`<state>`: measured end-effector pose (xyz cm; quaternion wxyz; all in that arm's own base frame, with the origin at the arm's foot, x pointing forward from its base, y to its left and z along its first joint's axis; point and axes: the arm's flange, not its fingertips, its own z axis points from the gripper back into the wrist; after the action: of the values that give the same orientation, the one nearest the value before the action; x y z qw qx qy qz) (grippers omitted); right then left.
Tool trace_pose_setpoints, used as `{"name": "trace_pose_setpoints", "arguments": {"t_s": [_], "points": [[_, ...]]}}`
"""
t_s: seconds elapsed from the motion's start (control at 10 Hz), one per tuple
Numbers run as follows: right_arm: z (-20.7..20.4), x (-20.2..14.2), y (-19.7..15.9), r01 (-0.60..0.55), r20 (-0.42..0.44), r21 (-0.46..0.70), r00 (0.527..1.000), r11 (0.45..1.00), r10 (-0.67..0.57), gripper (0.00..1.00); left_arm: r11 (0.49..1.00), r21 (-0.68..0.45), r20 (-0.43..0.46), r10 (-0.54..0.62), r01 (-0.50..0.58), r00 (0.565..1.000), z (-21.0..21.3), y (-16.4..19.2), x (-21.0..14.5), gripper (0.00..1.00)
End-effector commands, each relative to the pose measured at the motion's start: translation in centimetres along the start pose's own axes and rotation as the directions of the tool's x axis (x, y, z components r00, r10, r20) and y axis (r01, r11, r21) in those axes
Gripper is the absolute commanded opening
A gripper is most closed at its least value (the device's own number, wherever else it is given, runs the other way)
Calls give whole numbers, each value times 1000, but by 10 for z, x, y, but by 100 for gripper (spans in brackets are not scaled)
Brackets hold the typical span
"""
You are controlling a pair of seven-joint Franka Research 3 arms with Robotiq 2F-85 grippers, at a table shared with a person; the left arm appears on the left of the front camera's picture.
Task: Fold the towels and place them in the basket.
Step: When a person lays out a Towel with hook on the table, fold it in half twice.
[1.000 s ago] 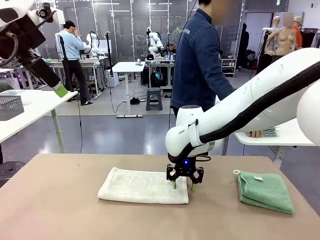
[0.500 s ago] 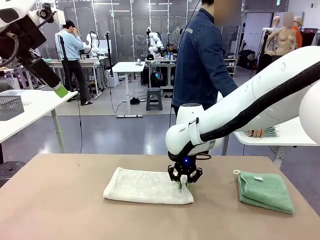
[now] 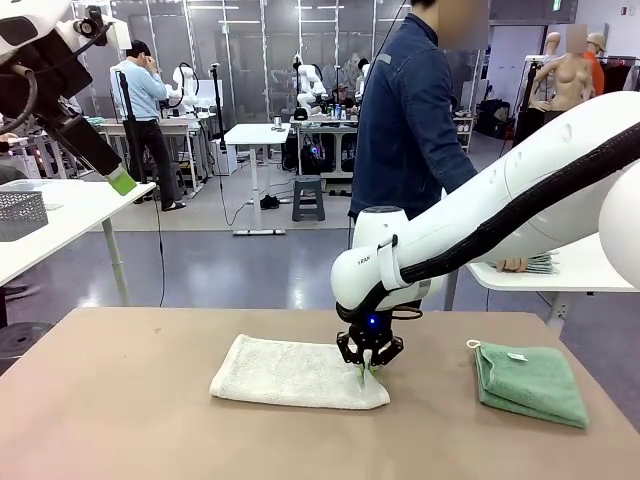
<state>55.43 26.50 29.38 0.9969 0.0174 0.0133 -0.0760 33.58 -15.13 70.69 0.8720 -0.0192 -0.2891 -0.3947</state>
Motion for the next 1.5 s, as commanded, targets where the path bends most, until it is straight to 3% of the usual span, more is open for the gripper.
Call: {"name": "trace_pose_setpoints", "arguments": {"t_s": [0.0, 0.4, 0.7, 0.9, 1.4], "points": [[0, -5, -14, 3, -11, 20, 1000, 1000, -3, 0, 1000, 0, 2, -5, 5, 1000, -2, -1, -1, 100], [48, -3, -77, -175, 104, -135, 976, 975, 190, 0, 1000, 0, 2, -5, 5, 1000, -2, -1, -1, 100], [90, -2, -103, -286, 147, -173, 939, 943, 312, 0, 1000, 0, 2, -5, 5, 1000, -2, -1, -1, 100], [114, -11, -85, -315, 155, -177, 927, 932, 343, 0, 1000, 0, 2, -5, 5, 1000, -2, -1, -1, 100], [136, -18, 3, -352, 78, -168, 927, 921, 368, 0, 1000, 0, 2, -5, 5, 1000, -2, -1, -1, 100]]}}
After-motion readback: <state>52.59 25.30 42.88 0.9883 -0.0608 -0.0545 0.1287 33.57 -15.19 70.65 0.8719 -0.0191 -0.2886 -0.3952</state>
